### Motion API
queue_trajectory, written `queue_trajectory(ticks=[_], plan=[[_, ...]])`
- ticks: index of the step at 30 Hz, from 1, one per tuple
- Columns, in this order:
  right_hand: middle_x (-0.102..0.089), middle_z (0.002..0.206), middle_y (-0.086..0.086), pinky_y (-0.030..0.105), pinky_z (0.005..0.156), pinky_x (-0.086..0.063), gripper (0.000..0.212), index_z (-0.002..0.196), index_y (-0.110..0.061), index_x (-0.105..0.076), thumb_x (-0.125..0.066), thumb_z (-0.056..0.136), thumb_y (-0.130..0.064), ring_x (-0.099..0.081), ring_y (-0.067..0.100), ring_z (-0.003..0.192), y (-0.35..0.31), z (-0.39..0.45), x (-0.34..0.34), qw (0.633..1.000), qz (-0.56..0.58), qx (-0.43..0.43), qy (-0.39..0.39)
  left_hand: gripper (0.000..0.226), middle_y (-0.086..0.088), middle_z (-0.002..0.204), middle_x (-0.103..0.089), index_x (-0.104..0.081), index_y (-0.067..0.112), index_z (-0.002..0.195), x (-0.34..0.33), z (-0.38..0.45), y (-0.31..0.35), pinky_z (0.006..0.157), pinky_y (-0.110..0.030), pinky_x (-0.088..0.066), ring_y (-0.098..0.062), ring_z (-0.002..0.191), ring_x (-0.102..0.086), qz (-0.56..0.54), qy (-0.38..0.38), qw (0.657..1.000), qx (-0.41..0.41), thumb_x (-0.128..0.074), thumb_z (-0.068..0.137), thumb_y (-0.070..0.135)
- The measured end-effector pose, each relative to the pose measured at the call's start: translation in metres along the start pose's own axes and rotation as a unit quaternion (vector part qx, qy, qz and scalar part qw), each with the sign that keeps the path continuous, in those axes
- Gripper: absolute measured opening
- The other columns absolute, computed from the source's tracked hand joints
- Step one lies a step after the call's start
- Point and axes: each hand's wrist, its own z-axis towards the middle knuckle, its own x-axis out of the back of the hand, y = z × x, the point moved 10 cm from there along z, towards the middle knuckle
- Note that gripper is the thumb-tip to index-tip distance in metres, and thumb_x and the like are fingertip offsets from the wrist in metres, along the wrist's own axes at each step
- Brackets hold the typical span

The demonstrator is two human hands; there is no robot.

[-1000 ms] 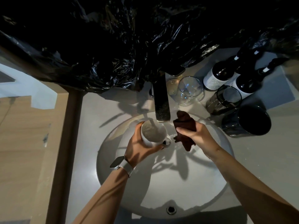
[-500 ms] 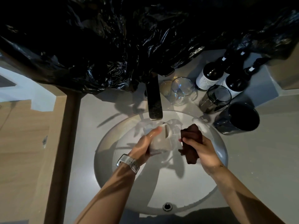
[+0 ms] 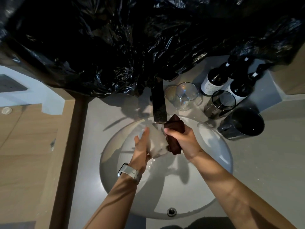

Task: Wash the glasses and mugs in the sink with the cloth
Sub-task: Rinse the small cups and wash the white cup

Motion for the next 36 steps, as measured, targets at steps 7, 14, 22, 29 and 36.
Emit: queue_trajectory(ticks=[7, 14, 22, 29, 36], plan=[[-0.062, 0.071, 0.008, 0.025, 0.055, -0.048, 0.005, 0.082, -0.006, -0.066, -0.069, 0.084, -0.010, -0.057, 0.016, 0.059, 0.019, 0.004, -0.001, 0.993, 0.055, -0.086, -0.060, 0.039, -0.006, 0.068, -0.048, -0.047, 0.000, 0.070, 0.013, -0.006, 0.040, 0.066, -0.026, -0.037, -0.016, 0.066, -0.047, 0.116, -0.027, 0.983, -0.140, -0.061, 0.096, 0.025], [-0.066, 0.093, 0.004, 0.023, 0.078, -0.047, 0.029, 0.112, -0.009, -0.062, -0.071, 0.084, -0.006, -0.062, 0.015, 0.083, -0.004, 0.026, 0.042, 0.988, -0.087, 0.047, 0.118, 0.031, -0.003, 0.064, -0.045, -0.049, 0.000, 0.073, -0.004, -0.008, 0.041, 0.057, -0.012, -0.038, -0.007, 0.057, -0.044, 0.162, -0.057, 0.973, -0.154, -0.057, 0.098, 0.016], [-0.061, 0.074, 0.003, 0.030, 0.057, -0.043, 0.027, 0.113, -0.022, -0.062, -0.042, 0.102, -0.037, -0.053, 0.018, 0.061, 0.000, 0.024, -0.011, 0.955, -0.271, 0.058, -0.108, 0.034, -0.004, 0.063, -0.038, -0.047, 0.000, 0.070, -0.003, -0.009, 0.045, 0.053, -0.013, -0.034, -0.009, 0.055, -0.038, 0.136, -0.035, 0.978, -0.154, -0.059, 0.098, 0.017], [-0.060, 0.076, -0.001, 0.020, 0.048, -0.045, 0.022, 0.117, -0.019, -0.053, -0.056, 0.097, -0.028, -0.057, 0.009, 0.057, 0.012, 0.030, -0.021, 0.935, -0.324, -0.011, -0.145, 0.033, 0.007, 0.058, -0.047, -0.046, 0.012, 0.066, 0.005, -0.010, 0.015, 0.057, -0.017, -0.038, -0.007, 0.057, -0.045, 0.059, -0.009, 0.993, -0.104, -0.060, 0.097, 0.015], [-0.059, 0.054, 0.005, 0.017, 0.039, -0.043, 0.030, 0.085, -0.010, -0.063, -0.050, 0.099, -0.033, -0.050, 0.010, 0.038, 0.037, 0.042, -0.011, 0.974, 0.157, -0.157, 0.041, 0.039, -0.018, 0.109, -0.071, -0.065, -0.002, 0.115, 0.012, -0.004, 0.014, 0.088, -0.041, -0.052, -0.031, 0.099, -0.066, -0.047, 0.008, 0.998, -0.031, -0.052, 0.099, 0.031]])
